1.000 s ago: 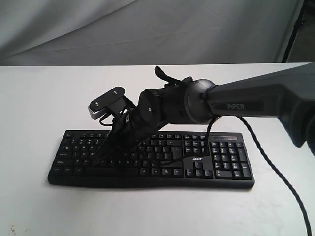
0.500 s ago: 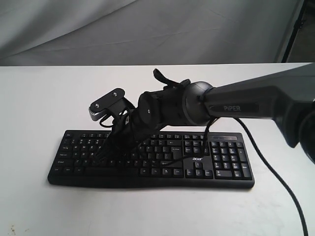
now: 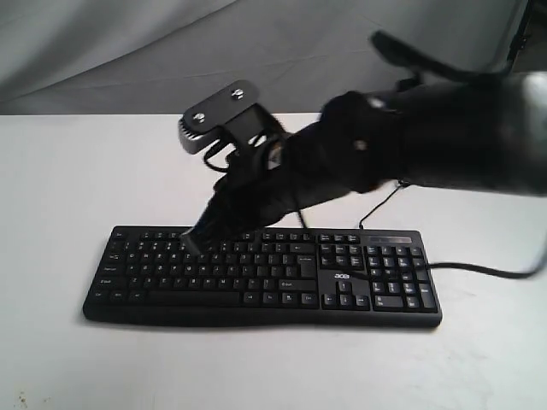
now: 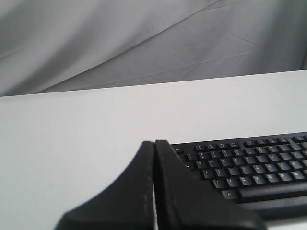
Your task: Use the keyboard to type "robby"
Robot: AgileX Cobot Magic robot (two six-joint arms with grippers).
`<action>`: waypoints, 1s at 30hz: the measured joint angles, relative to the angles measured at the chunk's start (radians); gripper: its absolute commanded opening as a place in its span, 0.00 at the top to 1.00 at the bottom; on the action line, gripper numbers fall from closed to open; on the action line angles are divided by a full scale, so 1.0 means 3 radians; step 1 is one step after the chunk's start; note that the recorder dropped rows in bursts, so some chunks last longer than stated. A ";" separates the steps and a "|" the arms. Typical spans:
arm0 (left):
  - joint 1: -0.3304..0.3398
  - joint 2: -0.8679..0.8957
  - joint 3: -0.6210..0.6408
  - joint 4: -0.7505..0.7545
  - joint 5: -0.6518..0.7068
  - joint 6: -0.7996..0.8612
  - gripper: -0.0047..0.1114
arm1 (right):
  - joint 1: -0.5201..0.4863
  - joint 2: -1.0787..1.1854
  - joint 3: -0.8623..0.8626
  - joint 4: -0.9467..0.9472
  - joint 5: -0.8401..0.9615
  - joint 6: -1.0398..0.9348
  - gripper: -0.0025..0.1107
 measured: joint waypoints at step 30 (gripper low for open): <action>0.0000 0.0000 0.0000 0.0000 0.0000 0.0000 0.96 | -0.0895 -0.3335 0.2888 0.0095 -0.1384 0.0471 0.98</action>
